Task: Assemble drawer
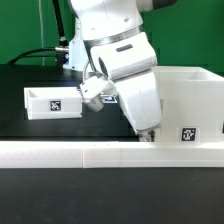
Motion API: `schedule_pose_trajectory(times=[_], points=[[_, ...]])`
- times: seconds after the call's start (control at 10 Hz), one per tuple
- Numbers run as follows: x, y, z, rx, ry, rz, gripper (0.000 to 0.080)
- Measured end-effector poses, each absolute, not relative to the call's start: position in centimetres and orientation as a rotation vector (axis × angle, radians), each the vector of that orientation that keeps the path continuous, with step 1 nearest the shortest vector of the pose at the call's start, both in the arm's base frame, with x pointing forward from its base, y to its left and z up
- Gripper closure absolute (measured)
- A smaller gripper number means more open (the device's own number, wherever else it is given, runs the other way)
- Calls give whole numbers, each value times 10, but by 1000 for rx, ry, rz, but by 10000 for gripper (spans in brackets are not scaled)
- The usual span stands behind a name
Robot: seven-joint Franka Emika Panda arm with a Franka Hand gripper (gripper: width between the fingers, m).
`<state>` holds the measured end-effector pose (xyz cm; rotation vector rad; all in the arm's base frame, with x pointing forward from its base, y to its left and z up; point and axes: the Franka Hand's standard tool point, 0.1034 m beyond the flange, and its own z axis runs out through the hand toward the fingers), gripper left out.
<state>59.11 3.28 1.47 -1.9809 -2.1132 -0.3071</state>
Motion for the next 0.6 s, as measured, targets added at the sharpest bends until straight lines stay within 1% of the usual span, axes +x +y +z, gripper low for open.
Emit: schedule_pose_trajectory(times=[0.1, 0.2, 0.3, 0.4, 0.6], points=[[592, 30, 13, -1972, -2128, -316, 150], [591, 17, 12, -1929, -2172, -315, 150], [590, -10, 12, -1906, -2207, -315, 150], [589, -32, 17, -1930, -2208, -321, 150], [577, -51, 28, -1970, -2200, -311, 150]])
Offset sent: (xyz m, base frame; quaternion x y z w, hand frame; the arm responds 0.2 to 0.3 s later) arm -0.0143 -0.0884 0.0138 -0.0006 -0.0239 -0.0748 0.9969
